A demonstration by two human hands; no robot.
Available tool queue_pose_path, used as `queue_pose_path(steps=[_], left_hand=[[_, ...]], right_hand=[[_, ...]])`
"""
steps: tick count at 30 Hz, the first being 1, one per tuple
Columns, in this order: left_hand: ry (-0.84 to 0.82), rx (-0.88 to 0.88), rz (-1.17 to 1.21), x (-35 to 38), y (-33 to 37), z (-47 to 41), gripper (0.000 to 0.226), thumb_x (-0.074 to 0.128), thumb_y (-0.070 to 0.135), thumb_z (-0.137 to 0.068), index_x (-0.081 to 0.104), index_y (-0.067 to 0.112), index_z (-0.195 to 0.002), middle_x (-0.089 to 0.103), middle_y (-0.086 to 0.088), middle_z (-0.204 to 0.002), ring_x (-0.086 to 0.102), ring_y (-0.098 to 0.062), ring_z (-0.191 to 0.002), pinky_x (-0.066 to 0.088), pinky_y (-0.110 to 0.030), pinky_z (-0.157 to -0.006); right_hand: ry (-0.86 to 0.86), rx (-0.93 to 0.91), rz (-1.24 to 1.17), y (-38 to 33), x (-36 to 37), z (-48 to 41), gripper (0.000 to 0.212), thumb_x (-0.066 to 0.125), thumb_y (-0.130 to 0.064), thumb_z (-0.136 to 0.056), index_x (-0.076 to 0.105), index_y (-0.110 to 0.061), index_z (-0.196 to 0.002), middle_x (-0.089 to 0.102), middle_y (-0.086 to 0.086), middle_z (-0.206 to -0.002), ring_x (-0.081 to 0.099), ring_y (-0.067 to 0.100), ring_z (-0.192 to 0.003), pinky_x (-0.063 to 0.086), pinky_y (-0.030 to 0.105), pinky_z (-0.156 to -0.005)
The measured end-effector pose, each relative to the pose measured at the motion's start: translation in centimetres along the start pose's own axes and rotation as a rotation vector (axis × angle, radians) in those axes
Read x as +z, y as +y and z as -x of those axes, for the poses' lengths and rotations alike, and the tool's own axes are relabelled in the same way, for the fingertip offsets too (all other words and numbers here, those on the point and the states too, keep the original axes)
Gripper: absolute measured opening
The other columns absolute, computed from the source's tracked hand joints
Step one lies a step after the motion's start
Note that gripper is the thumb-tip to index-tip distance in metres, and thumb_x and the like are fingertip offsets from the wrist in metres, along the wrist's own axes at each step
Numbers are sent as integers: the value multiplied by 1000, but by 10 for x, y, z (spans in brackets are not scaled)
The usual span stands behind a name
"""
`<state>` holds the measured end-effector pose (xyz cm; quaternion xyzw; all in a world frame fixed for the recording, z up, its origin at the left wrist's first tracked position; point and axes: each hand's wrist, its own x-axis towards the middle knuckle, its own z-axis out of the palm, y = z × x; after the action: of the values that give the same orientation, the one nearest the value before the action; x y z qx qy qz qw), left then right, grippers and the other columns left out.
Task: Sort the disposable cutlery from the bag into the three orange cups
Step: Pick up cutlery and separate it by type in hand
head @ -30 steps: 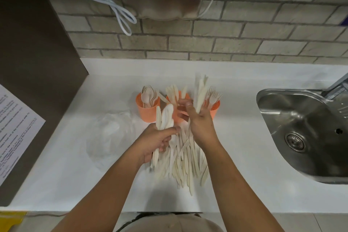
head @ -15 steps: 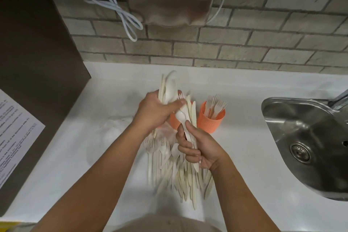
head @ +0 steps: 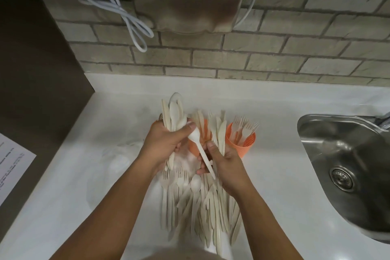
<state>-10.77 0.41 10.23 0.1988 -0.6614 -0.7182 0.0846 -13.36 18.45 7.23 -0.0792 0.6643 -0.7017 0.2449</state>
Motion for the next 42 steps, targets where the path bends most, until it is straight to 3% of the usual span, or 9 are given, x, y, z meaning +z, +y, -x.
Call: queue_pose_path(steps=[7, 14, 17, 21, 26, 30, 34, 38, 42], left_hand=[[32, -13, 49, -27, 1, -12, 19, 87, 26, -80, 78, 11, -89, 57, -14, -71, 41, -16, -49, 33, -25, -50], [21, -54, 134, -16, -10, 1, 31, 84, 28, -79, 74, 2, -93, 48, -11, -65, 40, -12, -46, 34, -23, -46], [106, -82, 194, -20, -15, 3, 24, 79, 35, -89, 76, 13, -98, 51, -6, -68, 39, -11, -50, 34, -23, -47], [100, -168, 375, -42, -21, 8, 22, 63, 38, -102, 66, 17, -109, 62, -4, -84, 35, -11, -50, 28, -21, -45], [98, -173, 328, -58, -32, 21, 23, 61, 34, -102, 60, 14, -114, 55, -11, -88, 36, -13, -48, 29, -22, -42], [98, -134, 368, -57, -31, 24, 37, 68, 38, -90, 63, 14, -118, 47, -12, -93, 40, -13, -51, 31, -23, -44], [138, -108, 343, -59, -29, 23, 19, 64, 32, -99, 67, 19, -113, 50, -11, -95, 45, -14, -54, 34, -25, -46], [149, -106, 337, -58, -28, 23, 21, 66, 31, -99, 72, 19, -115, 55, -8, -87, 49, -13, -57, 38, -23, -46], [68, -117, 426, -54, -23, 24, 29, 69, 34, -94, 74, 14, -114, 55, -4, -84, 50, -13, -59, 37, -21, -45]], right_hand=[[324, -280, 464, -14, -2, -17, 21, 48, -31, -108, 65, -21, -103, 63, -25, -73, 61, -1, -68, 44, 10, -64], [-236, -181, 345, -38, 20, -22, 13, 59, -12, -104, 72, -14, -107, 63, -24, -60, 60, -9, -57, 44, 7, -58], [-155, -146, 319, -41, 27, -30, 8, 63, -13, -102, 70, -15, -99, 58, -24, -54, 55, -7, -50, 40, 9, -52], [44, -33, 151, -57, 31, -53, 31, 67, -27, -97, 63, -9, -71, 50, -6, -48, 37, 10, -36, 29, 22, -45], [74, -79, 20, -75, 50, -76, 31, 59, -30, -103, 68, 0, -102, 68, 9, -70, 36, 14, -39, 28, 21, -41], [37, -80, 53, -64, 75, -78, 26, 60, -34, -103, 72, -12, -95, 74, 5, -75, 49, 12, -44, 37, 23, -45], [2, -70, 125, -58, 84, -73, 33, 59, -28, -103, 71, 0, -92, 69, -2, -59, 55, 7, -42, 40, 20, -43], [24, -160, 387, -52, 82, -71, 11, 67, -23, -95, 64, -30, -86, 75, -3, -72, 71, 10, -67, 56, 25, -67], [143, -211, 368, -51, 73, -69, 9, 68, -31, -94, 66, -37, -100, 73, -12, -78, 69, 1, -76, 53, 15, -72]])
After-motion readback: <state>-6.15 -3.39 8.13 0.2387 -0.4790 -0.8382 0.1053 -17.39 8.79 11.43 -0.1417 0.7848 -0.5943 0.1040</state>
